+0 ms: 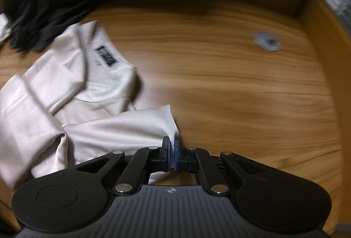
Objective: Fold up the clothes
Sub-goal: 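Grasp the shirt edge with the right gripper and pull it outward, then grasp shirt layers with both grippers and spread them apart, then release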
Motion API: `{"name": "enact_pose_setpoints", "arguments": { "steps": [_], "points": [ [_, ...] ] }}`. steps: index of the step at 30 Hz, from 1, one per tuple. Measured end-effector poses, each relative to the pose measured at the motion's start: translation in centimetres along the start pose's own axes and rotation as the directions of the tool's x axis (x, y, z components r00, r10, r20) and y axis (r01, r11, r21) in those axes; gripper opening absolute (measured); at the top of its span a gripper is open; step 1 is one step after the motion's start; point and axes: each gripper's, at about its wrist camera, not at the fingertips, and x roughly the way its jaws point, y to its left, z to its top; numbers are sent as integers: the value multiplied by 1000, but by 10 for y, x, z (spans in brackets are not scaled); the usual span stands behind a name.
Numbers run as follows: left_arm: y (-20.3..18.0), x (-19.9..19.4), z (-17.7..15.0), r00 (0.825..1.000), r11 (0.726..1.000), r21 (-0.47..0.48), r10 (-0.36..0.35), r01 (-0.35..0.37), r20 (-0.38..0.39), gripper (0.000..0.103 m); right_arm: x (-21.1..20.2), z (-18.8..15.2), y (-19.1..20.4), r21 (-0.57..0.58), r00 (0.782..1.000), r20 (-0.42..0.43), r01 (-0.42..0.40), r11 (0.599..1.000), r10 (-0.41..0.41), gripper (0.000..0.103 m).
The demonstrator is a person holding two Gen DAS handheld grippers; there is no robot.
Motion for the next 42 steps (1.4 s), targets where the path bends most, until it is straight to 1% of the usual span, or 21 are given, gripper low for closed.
{"name": "enact_pose_setpoints", "arguments": {
  "steps": [3,8,13,15,17,20,21,22,23,25,26,27,28,29,31,33,35,38,39,42],
  "points": [
    [-15,-1,2,1000,1000,-1,-17,17,1,60,-2,2,-46,-10,998,4,66,998,-66,3],
    [-46,0,6,999,999,-10,-47,48,1,60,1,6,-122,-12,988,4,157,988,-157,3],
    [-84,3,12,997,997,-6,-80,80,10,60,4,21,-184,-33,969,22,248,968,-247,3],
    [-102,4,16,996,996,11,-86,86,18,60,5,30,-205,-27,964,34,265,964,-264,3],
    [-118,5,21,996,995,30,-91,91,24,60,6,38,-224,-16,964,43,265,964,-264,3],
    [-136,7,34,994,993,51,-108,107,29,60,7,50,-239,-7,966,53,253,967,-252,4],
    [-139,8,39,993,992,59,-115,113,32,60,8,54,-243,-6,968,56,246,969,-245,5],
    [-143,9,44,992,991,70,-120,117,36,60,8,56,-244,-11,971,57,233,972,-232,11],
    [-147,10,49,992,989,82,-123,120,40,60,7,59,-245,-16,974,59,220,975,-219,15],
    [-154,13,58,990,986,106,-132,126,46,60,8,61,-241,-31,979,59,196,980,-194,33],
    [-158,15,62,989,985,118,-136,130,49,60,8,60,-238,-39,982,61,179,983,-177,38],
    [-162,17,65,989,983,128,-142,135,50,60,8,58,-233,-48,986,62,160,986,-157,45],
    [-166,20,68,987,980,138,-152,144,49,60,8,56,-227,-57,989,60,140,988,-137,49],
    [-171,23,72,985,977,146,-165,157,48,60,8,54,-222,-64,991,57,121,991,-117,51],
    [-180,28,78,981,970,159,-191,182,44,60,5,49,-209,-72,997,48,70,995,-67,59],
    [-190,34,86,976,965,166,-213,204,35,60,6,42,-200,-68,999,33,11,998,-9,61],
    [-199,40,93,972,959,171,-235,227,24,61,7,36,-191,-61,999,16,-41,997,42,61],
    [-210,50,101,967,953,177,-252,244,21,64,6,23,-175,-69,997,-2,-79,995,79,65],
    [-213,53,105,966,952,181,-256,248,24,68,6,19,-171,-66,996,-4,-90,994,90,68],
    [-223,64,115,963,947,191,-268,257,30,68,7,7,-165,-46,991,-17,-132,990,131,69]
  ]
}}
